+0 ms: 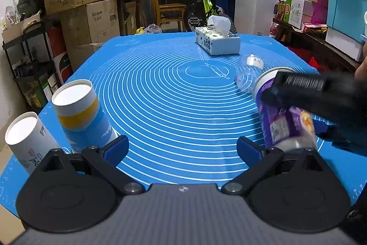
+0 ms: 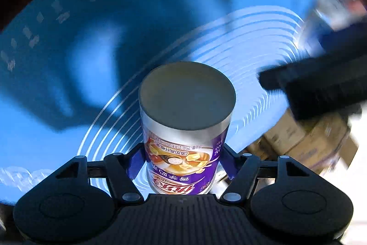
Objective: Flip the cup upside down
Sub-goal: 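Lower the upright purple cup onto the mat with the right gripper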
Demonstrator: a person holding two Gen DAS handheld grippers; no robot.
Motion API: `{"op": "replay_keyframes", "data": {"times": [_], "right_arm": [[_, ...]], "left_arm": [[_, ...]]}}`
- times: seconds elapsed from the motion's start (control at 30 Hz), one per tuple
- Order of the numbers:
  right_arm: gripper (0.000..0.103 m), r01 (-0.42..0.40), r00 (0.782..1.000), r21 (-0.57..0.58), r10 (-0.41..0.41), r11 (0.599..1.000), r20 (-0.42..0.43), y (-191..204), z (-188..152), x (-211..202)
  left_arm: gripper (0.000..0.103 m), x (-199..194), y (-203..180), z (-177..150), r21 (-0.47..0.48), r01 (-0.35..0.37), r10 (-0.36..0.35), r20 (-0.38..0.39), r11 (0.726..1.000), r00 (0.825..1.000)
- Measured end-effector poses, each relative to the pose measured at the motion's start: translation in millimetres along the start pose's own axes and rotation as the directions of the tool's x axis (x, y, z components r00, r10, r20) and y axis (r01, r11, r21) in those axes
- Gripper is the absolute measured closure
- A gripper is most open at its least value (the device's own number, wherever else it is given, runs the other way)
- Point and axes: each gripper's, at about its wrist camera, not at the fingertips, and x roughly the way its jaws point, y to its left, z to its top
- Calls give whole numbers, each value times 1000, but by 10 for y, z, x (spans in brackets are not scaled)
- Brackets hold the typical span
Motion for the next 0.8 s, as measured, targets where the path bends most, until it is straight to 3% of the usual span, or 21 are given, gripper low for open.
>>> {"op": "replay_keyframes", "data": {"times": [0.1,0.17,0.23,0.33,0.43,0.57,0.63,0.73,0.8], "right_arm": [[31,-28,1000,242,27,970,9,-166,-165,-66],[31,-64,998,413,57,909,28,-291,-346,-87],[31,-97,995,573,79,814,57,-341,-519,-123],[31,-160,987,771,101,617,124,-420,-865,-168],[31,-213,977,906,86,366,195,-463,-1162,-203],[31,-256,966,966,48,18,255,-349,-1466,-164],[31,-279,958,951,37,-134,286,-157,-1543,-256],[31,-305,945,900,20,-311,327,-36,-1790,-256],[31,-307,940,865,15,-398,340,5,-1842,-155]], "left_arm": [[4,-10,3,25,-6,3,-3,4,1000,1000],[4,-29,0,42,-9,6,-6,12,1000,1000],[4,-43,-15,64,-9,10,-10,19,1000,1000],[4,-51,-49,95,-8,19,-18,31,1000,999],[4,-42,-105,126,-7,31,-31,36,999,999],[4,-36,-203,145,6,40,-41,39,999,998],[4,-34,-254,148,13,40,-40,41,999,998],[4,-27,-308,155,16,37,-38,44,999,998],[4,-23,-321,153,14,35,-35,43,999,998]]}}
